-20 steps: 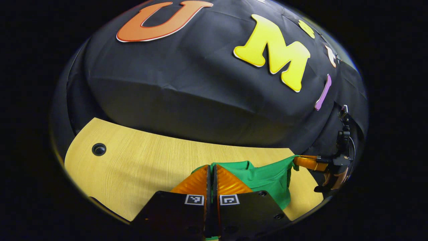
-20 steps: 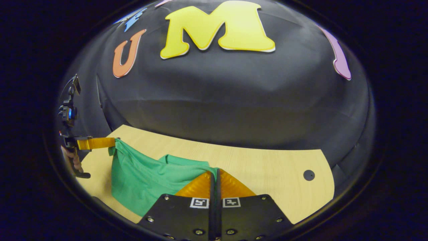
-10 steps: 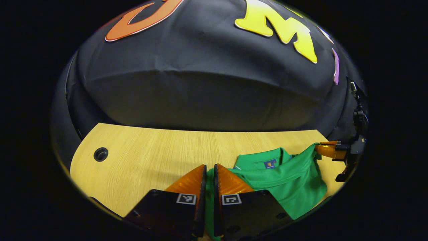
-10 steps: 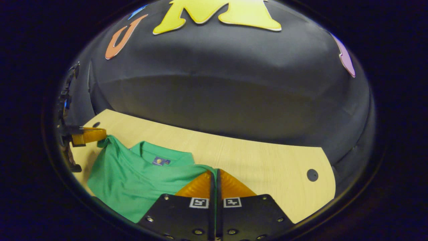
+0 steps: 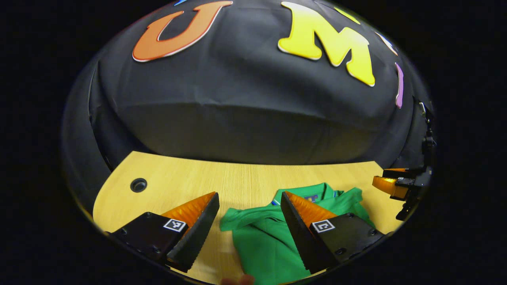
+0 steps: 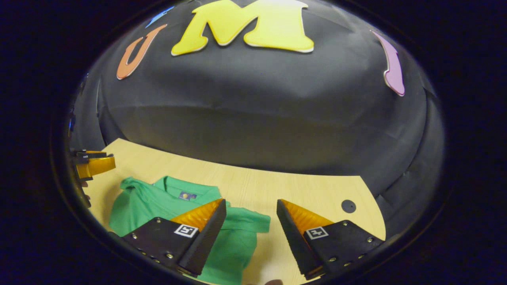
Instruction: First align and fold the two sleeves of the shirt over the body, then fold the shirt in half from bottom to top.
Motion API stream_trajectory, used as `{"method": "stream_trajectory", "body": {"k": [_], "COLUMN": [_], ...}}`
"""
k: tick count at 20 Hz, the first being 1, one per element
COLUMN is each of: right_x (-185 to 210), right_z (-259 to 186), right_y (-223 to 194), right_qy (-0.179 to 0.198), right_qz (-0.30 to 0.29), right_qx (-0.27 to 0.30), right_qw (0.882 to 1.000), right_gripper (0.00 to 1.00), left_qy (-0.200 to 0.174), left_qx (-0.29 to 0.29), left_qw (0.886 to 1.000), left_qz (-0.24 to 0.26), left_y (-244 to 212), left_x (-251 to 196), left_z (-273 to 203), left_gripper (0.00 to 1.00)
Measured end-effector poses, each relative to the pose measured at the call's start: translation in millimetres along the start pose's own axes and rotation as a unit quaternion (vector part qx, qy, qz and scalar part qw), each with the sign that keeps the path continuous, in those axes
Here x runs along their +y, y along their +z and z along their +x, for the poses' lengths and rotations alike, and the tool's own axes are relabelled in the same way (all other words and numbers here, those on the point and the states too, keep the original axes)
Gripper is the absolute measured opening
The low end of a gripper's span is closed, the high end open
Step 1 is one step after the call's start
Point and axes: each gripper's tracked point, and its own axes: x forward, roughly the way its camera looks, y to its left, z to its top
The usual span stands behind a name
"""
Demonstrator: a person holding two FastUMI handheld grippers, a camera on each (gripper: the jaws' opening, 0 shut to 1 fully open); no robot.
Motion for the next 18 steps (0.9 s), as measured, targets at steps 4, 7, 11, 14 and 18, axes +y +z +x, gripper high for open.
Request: {"method": "stream_trajectory", "body": {"k": [4,7,11,14,18], "right_x": [5.4,15.2,30.1,38.7,63.5], "right_z": [-85.9,-161.4,-256.1,-308.7,-357.5], "right_y": [57.0,89.9,108.8,109.3,92.3], "right_qy": [-0.003,0.003,0.002,-0.014,-0.003], "right_qz": [0.026,0.036,0.03,0.005,0.012], "right_qx": [-0.071,-0.121,-0.184,-0.227,-0.227], "right_qw": [0.997,0.992,0.982,0.974,0.974], "right_gripper": [0.83,0.83,0.83,0.83,0.83], "left_qy": [0.021,0.048,0.049,0.053,0.068], "left_qx": [-0.093,-0.152,-0.198,-0.214,-0.24], "left_qw": [0.995,0.986,0.979,0.975,0.968], "left_qz": [0.038,0.059,0.023,0.026,0.027], "left_y": [84.7,120.0,136.3,135.8,134.4], "left_x": [-6.7,-20.8,-51.6,-64.1,-72.3], "left_z": [-83.6,-151.4,-234.0,-280.0,-320.4], "left_gripper": [0.99,0.98,0.98,0.98,0.98]}}
